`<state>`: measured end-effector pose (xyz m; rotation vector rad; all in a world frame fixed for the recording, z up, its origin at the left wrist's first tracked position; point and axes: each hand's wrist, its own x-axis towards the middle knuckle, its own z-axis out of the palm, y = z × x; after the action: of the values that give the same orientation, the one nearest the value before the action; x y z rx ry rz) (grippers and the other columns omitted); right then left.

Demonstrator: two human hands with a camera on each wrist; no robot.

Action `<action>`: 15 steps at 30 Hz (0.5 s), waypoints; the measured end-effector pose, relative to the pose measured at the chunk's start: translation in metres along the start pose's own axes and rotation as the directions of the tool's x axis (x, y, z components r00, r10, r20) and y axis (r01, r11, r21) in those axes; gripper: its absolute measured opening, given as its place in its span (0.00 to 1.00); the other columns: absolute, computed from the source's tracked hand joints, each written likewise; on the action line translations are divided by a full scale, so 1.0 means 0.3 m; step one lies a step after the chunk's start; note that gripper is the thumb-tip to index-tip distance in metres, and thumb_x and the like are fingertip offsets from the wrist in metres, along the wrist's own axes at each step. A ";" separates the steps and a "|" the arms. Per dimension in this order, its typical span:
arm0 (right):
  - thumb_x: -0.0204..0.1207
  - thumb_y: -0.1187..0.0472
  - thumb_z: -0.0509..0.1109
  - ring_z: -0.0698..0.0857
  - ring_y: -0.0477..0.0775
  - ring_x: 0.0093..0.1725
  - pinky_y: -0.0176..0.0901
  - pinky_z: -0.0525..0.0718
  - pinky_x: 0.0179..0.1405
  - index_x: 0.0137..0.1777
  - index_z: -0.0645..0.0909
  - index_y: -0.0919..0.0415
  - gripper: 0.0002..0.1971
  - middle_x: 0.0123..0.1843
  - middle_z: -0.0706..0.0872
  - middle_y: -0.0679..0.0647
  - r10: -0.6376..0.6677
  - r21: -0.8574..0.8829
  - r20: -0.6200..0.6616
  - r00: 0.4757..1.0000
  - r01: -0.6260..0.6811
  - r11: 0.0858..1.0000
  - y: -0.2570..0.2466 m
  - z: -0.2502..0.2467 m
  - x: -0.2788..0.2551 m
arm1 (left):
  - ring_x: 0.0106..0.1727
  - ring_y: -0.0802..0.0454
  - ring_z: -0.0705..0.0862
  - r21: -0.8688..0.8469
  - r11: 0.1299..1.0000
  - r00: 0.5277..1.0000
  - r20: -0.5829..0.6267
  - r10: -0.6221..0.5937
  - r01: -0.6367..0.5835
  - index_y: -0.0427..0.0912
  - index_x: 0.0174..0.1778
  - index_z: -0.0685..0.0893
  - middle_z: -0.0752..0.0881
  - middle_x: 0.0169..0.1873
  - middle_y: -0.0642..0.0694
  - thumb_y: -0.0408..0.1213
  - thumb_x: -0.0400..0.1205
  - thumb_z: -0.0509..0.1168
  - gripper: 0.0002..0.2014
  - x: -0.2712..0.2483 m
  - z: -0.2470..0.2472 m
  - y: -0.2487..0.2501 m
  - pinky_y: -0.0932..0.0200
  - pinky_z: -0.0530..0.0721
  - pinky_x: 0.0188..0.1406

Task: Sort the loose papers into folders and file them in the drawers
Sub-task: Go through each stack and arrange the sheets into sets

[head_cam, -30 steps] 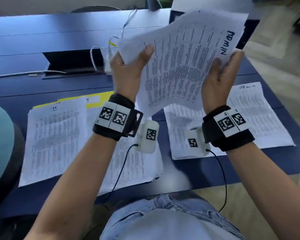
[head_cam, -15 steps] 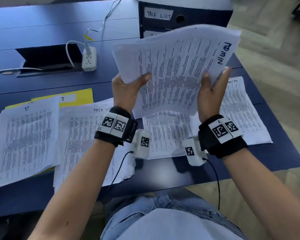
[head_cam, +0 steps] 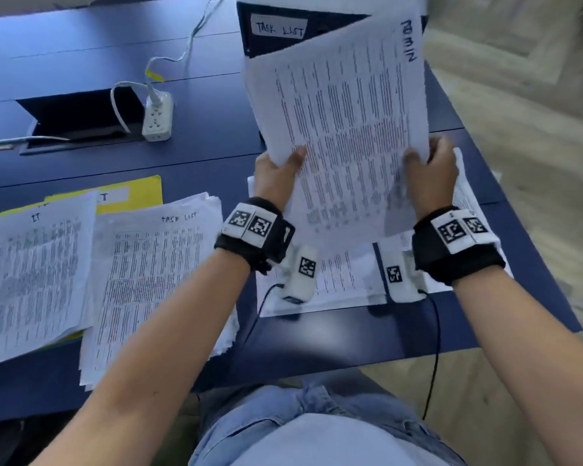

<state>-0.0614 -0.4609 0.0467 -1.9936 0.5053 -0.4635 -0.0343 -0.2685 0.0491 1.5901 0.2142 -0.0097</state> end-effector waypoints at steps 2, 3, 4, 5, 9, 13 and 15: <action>0.79 0.66 0.60 0.76 0.51 0.45 0.39 0.71 0.39 0.46 0.77 0.64 0.05 0.46 0.79 0.55 0.023 -0.152 -0.003 1.000 -0.023 0.988 0.050 -0.057 0.055 | 0.43 0.53 0.83 0.005 0.998 0.997 0.028 -0.070 0.069 0.29 0.61 0.81 0.84 0.47 0.43 0.31 0.80 0.65 0.14 0.005 0.086 -0.015 0.70 0.82 0.37; 0.79 0.67 0.58 0.77 0.56 0.45 0.41 0.72 0.41 0.43 0.78 0.65 0.07 0.45 0.81 0.59 0.032 -0.206 -0.032 0.999 -0.038 0.978 0.076 -0.087 0.077 | 0.47 0.50 0.83 0.036 0.994 0.993 0.053 -0.104 0.102 0.30 0.62 0.81 0.84 0.50 0.42 0.30 0.80 0.65 0.14 0.010 0.130 -0.035 0.65 0.83 0.43; 0.79 0.69 0.57 0.80 0.62 0.46 0.44 0.73 0.43 0.43 0.79 0.69 0.09 0.46 0.83 0.65 0.047 -0.244 -0.064 0.997 -0.061 0.968 0.107 -0.114 0.097 | 0.49 0.47 0.84 0.079 0.988 0.986 0.087 -0.140 0.134 0.32 0.62 0.81 0.85 0.53 0.41 0.30 0.80 0.65 0.15 0.015 0.170 -0.057 0.60 0.83 0.47; 0.79 0.69 0.56 0.81 0.66 0.48 0.46 0.75 0.45 0.47 0.79 0.73 0.10 0.46 0.83 0.68 0.066 -0.273 -0.088 0.994 -0.087 0.958 0.134 -0.141 0.110 | 0.51 0.45 0.84 0.135 0.979 0.978 0.124 -0.170 0.154 0.34 0.62 0.81 0.86 0.54 0.40 0.29 0.79 0.64 0.15 0.020 0.207 -0.080 0.56 0.83 0.49; 0.80 0.68 0.56 0.81 0.68 0.56 0.50 0.78 0.51 0.55 0.80 0.69 0.12 0.50 0.83 0.67 0.192 -0.404 -0.142 0.971 -0.234 0.884 0.223 -0.218 0.138 | 0.38 0.45 0.81 0.404 0.895 0.941 0.183 -0.284 0.192 0.35 0.59 0.80 0.82 0.33 0.44 0.25 0.75 0.60 0.16 0.044 0.314 -0.187 0.58 0.78 0.33; 0.79 0.69 0.57 0.81 0.68 0.57 0.50 0.77 0.53 0.55 0.79 0.68 0.11 0.57 0.84 0.67 0.284 -0.460 -0.173 0.943 -0.332 0.823 0.295 -0.240 0.152 | 0.36 0.46 0.77 0.568 0.797 0.902 0.204 -0.381 0.208 0.46 0.30 0.69 0.74 0.28 0.49 0.24 0.79 0.59 0.15 0.036 0.384 -0.254 0.57 0.76 0.40; 0.78 0.70 0.57 0.80 0.68 0.57 0.53 0.77 0.57 0.53 0.79 0.67 0.11 0.57 0.84 0.67 0.330 -0.463 -0.202 0.922 -0.387 0.797 0.332 -0.240 0.164 | 0.41 0.47 0.77 0.620 0.761 0.893 0.212 -0.397 0.191 0.43 0.32 0.72 0.77 0.32 0.48 0.26 0.79 0.58 0.11 0.034 0.411 -0.274 0.60 0.75 0.41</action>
<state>-0.0729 -0.5820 -0.0051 -2.2883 1.1502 -0.2135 -0.0205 -0.3881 -0.0380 2.1254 0.2090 -0.6553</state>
